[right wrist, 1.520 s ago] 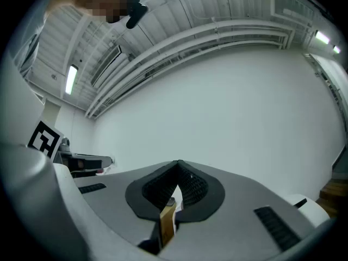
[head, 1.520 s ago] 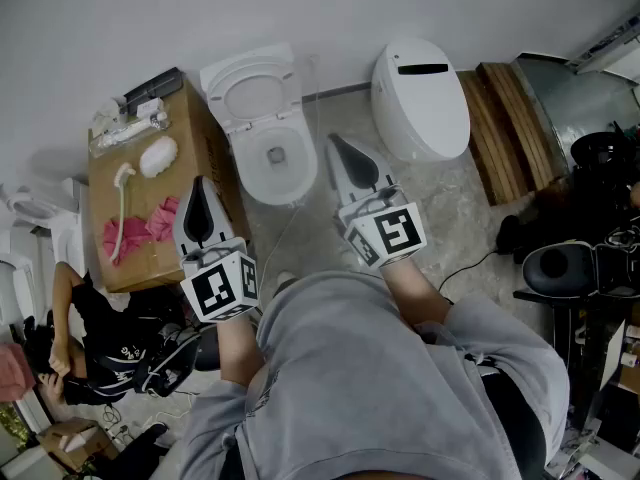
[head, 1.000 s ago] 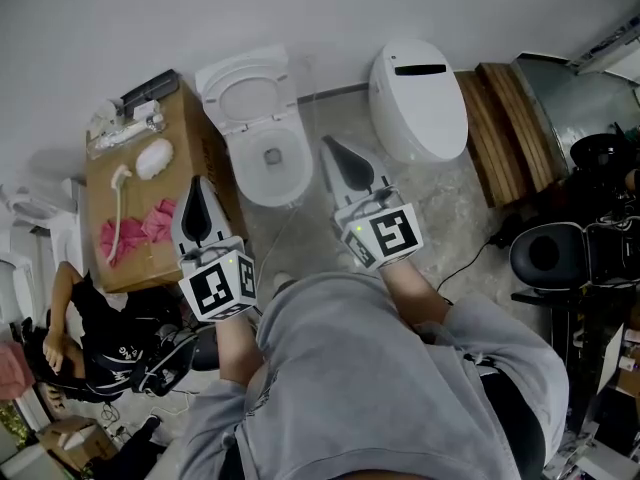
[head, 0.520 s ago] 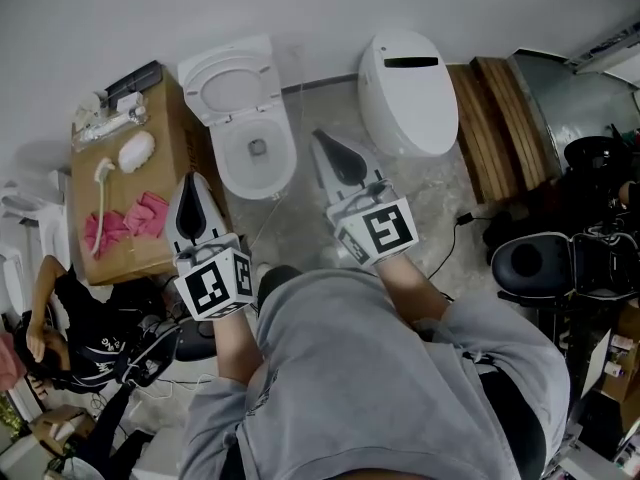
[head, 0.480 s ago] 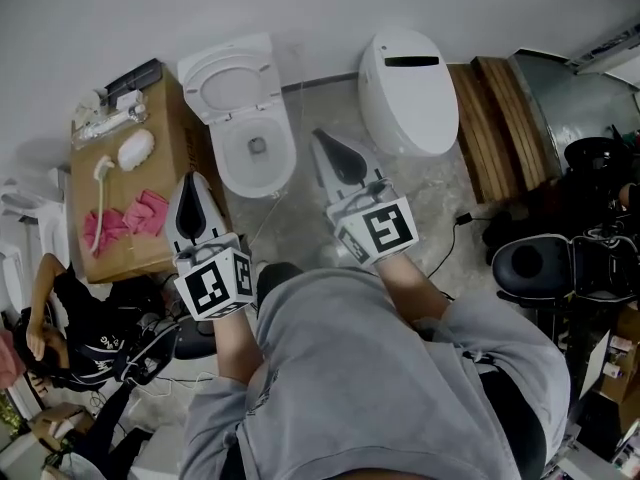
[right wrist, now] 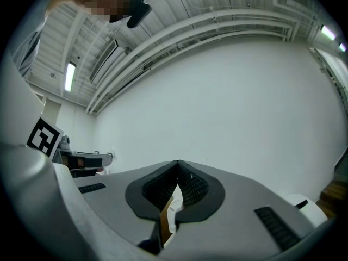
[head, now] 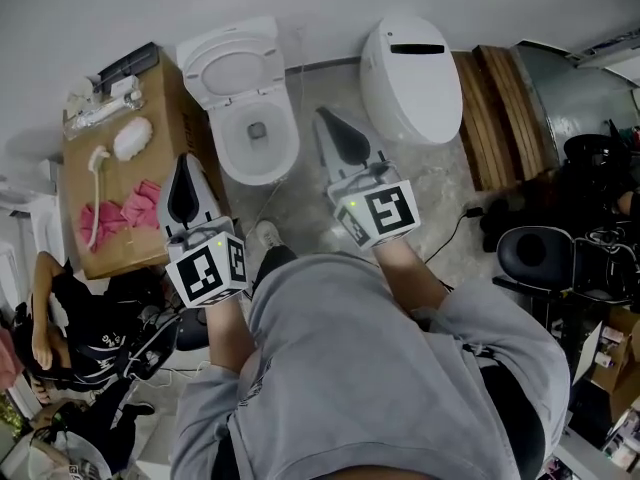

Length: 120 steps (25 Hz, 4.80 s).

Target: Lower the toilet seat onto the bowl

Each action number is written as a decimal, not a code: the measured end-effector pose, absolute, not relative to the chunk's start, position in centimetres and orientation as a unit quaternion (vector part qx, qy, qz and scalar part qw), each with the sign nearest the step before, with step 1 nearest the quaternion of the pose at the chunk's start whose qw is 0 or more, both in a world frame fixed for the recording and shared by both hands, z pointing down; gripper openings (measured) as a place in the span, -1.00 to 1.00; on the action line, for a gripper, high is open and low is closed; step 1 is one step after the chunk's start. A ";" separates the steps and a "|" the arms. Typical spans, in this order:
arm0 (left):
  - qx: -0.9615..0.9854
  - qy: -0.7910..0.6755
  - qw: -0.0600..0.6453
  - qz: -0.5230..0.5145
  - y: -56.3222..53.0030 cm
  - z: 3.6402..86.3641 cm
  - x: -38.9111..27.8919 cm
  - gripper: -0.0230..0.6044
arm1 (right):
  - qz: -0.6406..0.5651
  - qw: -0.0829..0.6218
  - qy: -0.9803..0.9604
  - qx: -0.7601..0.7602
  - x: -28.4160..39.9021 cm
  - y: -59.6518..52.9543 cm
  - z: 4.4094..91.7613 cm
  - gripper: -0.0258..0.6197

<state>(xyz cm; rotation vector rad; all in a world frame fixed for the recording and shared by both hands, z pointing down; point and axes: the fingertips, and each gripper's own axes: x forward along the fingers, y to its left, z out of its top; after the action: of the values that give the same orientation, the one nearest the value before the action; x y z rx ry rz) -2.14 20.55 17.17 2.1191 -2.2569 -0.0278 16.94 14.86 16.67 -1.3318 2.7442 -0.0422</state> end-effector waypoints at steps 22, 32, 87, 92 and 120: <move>0.725 -0.687 0.038 -0.016 14.4 18.6 -11.5 -0.92 | -0.014 0.031 0.879 -0.475 6.9 10.7 17.6 -0.92; 0.710 -0.704 0.038 -0.006 9.1 19.2 -11.2 -0.92 | -0.024 0.032 0.896 -0.443 5.6 4.3 18.7 -0.92; 0.687 -0.721 0.077 0.045 -8.9 28.6 -16.1 -0.92 | 0.044 -0.191 0.904 -0.380 0.4 -18.4 35.6 -0.79; 0.684 -0.724 0.076 0.050 -8.9 30.0 -16.2 -0.92 | 0.063 -0.214 0.905 -0.363 -0.2 -18.8 38.6 -0.79; 0.681 -0.722 0.111 0.051 -9.6 35.3 -16.1 -0.92 | 0.067 -0.353 0.894 -0.266 -2.8 -21.5 51.4 -0.70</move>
<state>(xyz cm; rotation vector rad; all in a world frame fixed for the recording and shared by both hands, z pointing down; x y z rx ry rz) -16.08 -9.60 35.35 2.0016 -2.1193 0.1503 -2.85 -21.50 51.39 -1.0973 3.6945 0.2779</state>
